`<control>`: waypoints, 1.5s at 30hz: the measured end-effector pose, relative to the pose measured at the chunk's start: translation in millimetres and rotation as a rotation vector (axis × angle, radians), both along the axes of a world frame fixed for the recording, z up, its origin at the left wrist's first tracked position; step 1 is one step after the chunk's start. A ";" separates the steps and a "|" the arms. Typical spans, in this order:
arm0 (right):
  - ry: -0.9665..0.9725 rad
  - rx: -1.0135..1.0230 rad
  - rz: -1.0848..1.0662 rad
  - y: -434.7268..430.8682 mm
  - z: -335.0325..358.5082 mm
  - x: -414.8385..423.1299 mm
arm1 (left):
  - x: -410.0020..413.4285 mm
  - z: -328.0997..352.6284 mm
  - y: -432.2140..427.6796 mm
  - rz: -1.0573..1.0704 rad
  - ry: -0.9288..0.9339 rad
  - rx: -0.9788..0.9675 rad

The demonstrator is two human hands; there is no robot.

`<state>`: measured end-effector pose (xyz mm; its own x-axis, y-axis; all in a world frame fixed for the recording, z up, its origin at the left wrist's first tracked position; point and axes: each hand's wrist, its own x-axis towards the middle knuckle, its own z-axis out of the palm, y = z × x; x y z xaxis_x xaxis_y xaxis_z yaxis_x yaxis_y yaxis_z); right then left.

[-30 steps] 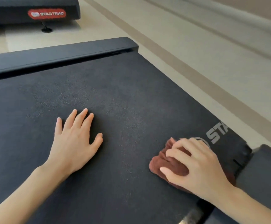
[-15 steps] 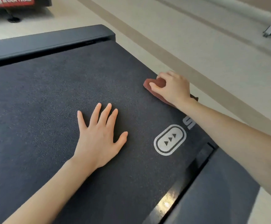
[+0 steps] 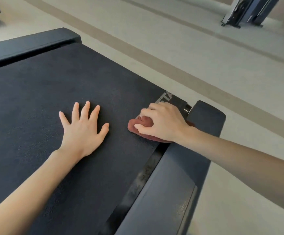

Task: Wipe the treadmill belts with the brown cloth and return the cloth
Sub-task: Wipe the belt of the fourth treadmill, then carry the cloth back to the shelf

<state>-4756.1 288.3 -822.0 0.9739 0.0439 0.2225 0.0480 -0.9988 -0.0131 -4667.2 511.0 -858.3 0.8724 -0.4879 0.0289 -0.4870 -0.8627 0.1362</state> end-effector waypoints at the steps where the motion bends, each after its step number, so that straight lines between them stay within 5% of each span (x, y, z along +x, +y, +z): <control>1: -0.005 -0.017 -0.009 -2.6 4.8 -5.1 | -2.2 1.6 -2.6 -0.018 0.005 0.002; 8: -0.083 0.081 -0.317 -53.5 20.8 -63.5 | -41.0 14.6 -64.7 -0.278 0.079 0.045; 16: -0.122 0.082 -0.536 -136.6 27.6 -121.7 | -87.2 30.3 -150.3 -0.535 0.100 -0.128; 36: -0.113 0.167 -0.523 -337.5 23.3 -198.7 | -146.4 31.3 -309.8 -0.579 -0.027 0.084; 42: -0.163 0.215 -0.512 -388.0 42.1 -226.1 | -154.7 49.9 -349.8 -0.528 0.011 0.381; 45: -0.158 0.135 -0.498 -412.7 53.7 -236.6 | -151.5 68.4 -383.8 -0.555 -0.002 0.379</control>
<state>-4992.7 -124.4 -768.3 0.8236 -0.4541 0.3398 -0.4196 -0.8910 -0.1736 -4818.7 127.2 -789.9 0.4897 -0.8407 -0.2313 -0.8719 -0.4727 -0.1278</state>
